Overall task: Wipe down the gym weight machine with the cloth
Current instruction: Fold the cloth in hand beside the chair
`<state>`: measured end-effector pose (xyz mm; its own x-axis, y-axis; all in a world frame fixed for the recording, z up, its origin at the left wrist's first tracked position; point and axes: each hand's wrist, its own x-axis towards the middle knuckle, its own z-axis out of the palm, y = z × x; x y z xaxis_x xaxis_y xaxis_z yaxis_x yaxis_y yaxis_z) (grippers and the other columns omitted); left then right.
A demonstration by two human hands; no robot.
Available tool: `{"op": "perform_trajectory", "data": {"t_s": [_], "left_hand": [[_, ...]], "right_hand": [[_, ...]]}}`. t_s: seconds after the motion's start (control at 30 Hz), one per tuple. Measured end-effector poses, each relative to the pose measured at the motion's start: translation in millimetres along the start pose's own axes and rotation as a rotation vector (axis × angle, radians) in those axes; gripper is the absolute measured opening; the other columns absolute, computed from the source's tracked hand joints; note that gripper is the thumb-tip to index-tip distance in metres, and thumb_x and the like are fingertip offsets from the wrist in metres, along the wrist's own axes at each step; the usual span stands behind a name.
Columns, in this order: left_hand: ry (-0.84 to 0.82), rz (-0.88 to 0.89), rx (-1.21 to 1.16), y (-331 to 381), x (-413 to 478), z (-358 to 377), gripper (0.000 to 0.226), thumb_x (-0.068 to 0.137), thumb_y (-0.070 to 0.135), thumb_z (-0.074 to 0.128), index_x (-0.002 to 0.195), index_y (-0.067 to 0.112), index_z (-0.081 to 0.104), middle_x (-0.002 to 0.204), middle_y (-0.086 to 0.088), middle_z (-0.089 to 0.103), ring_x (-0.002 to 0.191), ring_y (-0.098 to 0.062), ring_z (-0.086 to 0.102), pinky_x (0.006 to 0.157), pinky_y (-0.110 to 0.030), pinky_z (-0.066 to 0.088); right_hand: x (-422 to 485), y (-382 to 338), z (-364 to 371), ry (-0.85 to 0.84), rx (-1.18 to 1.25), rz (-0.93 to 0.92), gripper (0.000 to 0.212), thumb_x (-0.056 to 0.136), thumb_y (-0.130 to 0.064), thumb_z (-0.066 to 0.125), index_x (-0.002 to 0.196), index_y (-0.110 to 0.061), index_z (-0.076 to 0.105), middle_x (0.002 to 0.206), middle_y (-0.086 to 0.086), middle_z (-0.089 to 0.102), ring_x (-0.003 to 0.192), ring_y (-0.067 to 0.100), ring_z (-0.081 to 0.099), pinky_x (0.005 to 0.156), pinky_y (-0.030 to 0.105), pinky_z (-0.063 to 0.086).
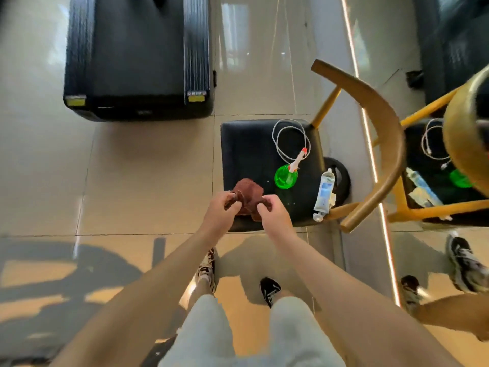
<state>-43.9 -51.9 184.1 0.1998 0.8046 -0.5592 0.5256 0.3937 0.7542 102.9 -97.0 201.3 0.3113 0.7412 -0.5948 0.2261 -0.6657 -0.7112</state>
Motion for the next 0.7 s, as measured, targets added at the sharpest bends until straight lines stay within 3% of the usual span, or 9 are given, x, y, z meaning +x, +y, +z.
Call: {"op": "perform_trajectory", "data": {"t_s": [0.1,0.2,0.3,0.4,0.53,0.6,0.7], "left_hand": [[0.098,-0.014,-0.17,30.1,-81.0,-20.4,0.02,0.102,0.036,0.056,0.116,0.022,0.056,0.109,-0.006,0.066,0.104,-0.021,0.064,0.089,-0.033,0.055],[0.241,0.02,-0.212,41.3,-157.3,-35.1,0.014,0.101,0.031,0.06,0.108,0.021,0.053,0.106,-0.004,0.064,0.098,-0.019,0.066,0.085,-0.033,0.058],[0.431,0.063,-0.235,36.1,-229.2,-51.4,0.011,0.098,0.015,0.062,0.105,0.018,0.054,0.106,0.002,0.062,0.098,-0.012,0.062,0.078,-0.019,0.055],[0.616,0.062,-0.227,15.8,-300.7,-65.7,0.027,0.093,-0.002,0.057,0.106,0.02,0.053,0.108,0.0,0.06,0.099,-0.014,0.06,0.071,-0.009,0.049],[0.831,0.033,-0.194,-25.6,-395.2,-78.0,0.05,0.088,-0.002,0.062,0.119,0.035,0.048,0.123,0.0,0.05,0.11,-0.012,0.053,0.089,-0.011,0.046],[0.884,-0.014,-0.163,-48.3,-442.7,-78.1,0.054,0.091,0.007,0.065,0.132,0.036,0.047,0.13,-0.001,0.042,0.113,-0.01,0.048,0.089,-0.004,0.04],[0.948,-0.028,-0.122,-88.0,-515.9,-80.5,0.045,0.096,0.028,0.065,0.136,0.042,0.048,0.146,0.0,0.032,0.135,-0.016,0.034,0.112,-0.026,0.029]], "right_hand": [[-66.7,-29.9,-16.6,-0.146,-0.017,-0.118,0.021,0.106,-0.033,0.05,0.125,-0.024,0.049,0.109,-0.003,0.061,0.102,0.014,0.061,0.088,0.026,0.052],[-123.0,-50.4,-22.0,-0.284,-0.048,-0.243,0.021,0.102,-0.037,0.057,0.119,-0.027,0.05,0.105,-0.007,0.063,0.098,0.01,0.064,0.076,0.017,0.05],[-172.0,-62.4,-14.3,-0.408,-0.084,-0.322,0.015,0.101,-0.024,0.06,0.115,-0.026,0.055,0.107,-0.003,0.067,0.098,0.011,0.066,0.07,0.013,0.05],[-218.5,-66.9,2.8,-0.478,-0.143,-0.401,0.018,0.104,-0.019,0.056,0.121,-0.023,0.058,0.11,-0.003,0.067,0.102,0.011,0.065,0.075,0.015,0.051],[-282.4,-67.1,42.7,-0.618,-0.164,-0.555,0.017,0.104,-0.025,0.054,0.12,-0.03,0.061,0.111,-0.004,0.066,0.107,0.014,0.064,0.09,0.031,0.058],[-327.0,-65.7,67.3,-0.745,-0.158,-0.613,0.02,0.102,-0.023,0.054,0.111,-0.037,0.066,0.109,-0.002,0.067,0.103,0.02,0.065,0.085,0.036,0.059],[-403.6,-53.1,107.9,-0.933,-0.171,-0.662,0.02,0.098,-0.024,0.057,0.1,-0.039,0.07,0.104,0.002,0.07,0.098,0.025,0.067,0.08,0.038,0.058]]}}
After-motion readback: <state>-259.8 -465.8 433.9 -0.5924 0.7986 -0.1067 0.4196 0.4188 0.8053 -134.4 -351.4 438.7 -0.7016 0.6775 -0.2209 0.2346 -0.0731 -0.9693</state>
